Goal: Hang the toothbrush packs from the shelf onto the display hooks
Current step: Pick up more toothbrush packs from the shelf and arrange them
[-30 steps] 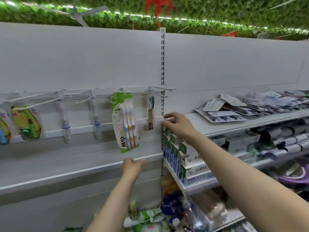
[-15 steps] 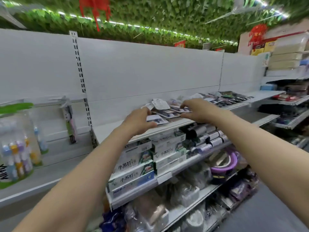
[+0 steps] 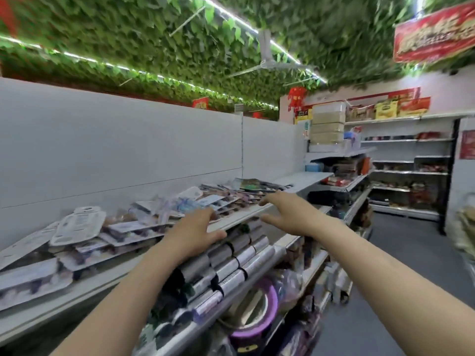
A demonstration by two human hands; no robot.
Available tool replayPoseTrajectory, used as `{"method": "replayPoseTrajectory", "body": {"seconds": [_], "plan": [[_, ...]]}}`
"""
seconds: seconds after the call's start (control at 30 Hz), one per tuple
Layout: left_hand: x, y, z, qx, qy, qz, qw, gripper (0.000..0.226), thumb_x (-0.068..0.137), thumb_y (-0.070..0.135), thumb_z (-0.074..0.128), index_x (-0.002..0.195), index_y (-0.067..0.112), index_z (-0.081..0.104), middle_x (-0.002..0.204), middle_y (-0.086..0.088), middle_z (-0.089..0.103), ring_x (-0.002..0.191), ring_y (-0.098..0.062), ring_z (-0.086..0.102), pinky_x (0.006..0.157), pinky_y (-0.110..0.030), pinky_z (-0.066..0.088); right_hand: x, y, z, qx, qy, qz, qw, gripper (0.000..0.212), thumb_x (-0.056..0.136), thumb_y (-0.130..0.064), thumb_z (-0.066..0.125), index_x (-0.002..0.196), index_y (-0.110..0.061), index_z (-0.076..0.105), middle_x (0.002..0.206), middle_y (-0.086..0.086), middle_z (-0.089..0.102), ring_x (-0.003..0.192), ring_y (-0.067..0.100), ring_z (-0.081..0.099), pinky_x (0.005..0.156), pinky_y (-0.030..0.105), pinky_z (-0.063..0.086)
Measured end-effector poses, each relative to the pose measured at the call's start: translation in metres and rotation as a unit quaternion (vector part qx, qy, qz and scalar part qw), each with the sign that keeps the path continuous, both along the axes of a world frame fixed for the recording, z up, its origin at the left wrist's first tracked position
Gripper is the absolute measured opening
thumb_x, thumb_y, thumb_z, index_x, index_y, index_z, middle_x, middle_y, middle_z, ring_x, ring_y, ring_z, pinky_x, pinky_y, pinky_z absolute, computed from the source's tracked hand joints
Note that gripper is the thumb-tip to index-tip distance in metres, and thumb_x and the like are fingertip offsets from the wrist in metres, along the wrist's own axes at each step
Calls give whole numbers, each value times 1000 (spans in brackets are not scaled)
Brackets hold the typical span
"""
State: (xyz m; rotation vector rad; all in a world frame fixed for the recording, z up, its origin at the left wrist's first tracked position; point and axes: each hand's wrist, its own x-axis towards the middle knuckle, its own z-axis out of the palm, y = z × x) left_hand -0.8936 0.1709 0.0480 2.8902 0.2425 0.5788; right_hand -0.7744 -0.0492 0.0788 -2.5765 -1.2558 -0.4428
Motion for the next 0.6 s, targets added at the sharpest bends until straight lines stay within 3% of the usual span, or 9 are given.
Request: {"method": "replayPoseTrajectory", "body": {"seconds": [0.3, 0.6], "plan": [[211, -52, 7, -47, -20, -29, 998, 51, 89, 51, 63, 126, 16, 57, 128, -4, 61, 116, -23, 57, 98, -38, 46, 203, -66, 10, 5, 31, -52, 998, 45, 97, -46, 57, 135, -21, 56, 138, 5, 57, 126, 25, 53, 103, 38, 44], [383, -60, -19, -64, -92, 50, 992, 48, 93, 48, 58, 127, 13, 56, 130, -3, 60, 119, -21, 55, 95, -34, 42, 413, -67, -16, 66, 66, 32, 995, 39, 99, -44, 56, 132, -23, 60, 136, -3, 60, 126, 16, 53, 101, 30, 40]]}}
